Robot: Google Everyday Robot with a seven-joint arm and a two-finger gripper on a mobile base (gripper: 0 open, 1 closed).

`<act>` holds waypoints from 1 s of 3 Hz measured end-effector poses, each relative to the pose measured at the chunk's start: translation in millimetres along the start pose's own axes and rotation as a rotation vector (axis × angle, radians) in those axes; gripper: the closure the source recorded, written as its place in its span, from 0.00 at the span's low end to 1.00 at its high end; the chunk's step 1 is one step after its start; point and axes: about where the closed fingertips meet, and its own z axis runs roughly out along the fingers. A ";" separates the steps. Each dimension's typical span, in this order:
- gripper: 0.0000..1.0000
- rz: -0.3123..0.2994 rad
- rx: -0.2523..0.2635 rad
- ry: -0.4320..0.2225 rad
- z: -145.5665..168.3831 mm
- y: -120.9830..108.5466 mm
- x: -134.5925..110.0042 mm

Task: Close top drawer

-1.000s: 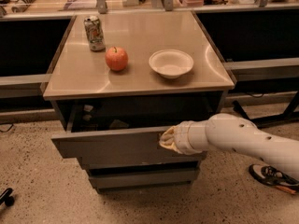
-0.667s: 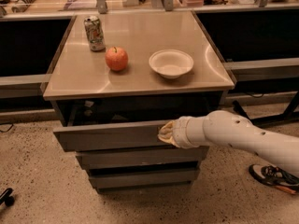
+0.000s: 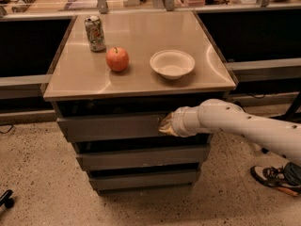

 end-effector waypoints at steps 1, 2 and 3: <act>1.00 -0.021 -0.050 -0.001 -3.0 7.3 -9.9; 1.00 -0.024 -0.161 0.000 -29.1 44.0 -20.8; 1.00 0.022 -0.259 0.020 -81.3 89.0 -29.0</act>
Offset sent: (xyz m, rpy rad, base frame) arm -0.1257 0.0071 0.0292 -0.0372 0.2690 0.2024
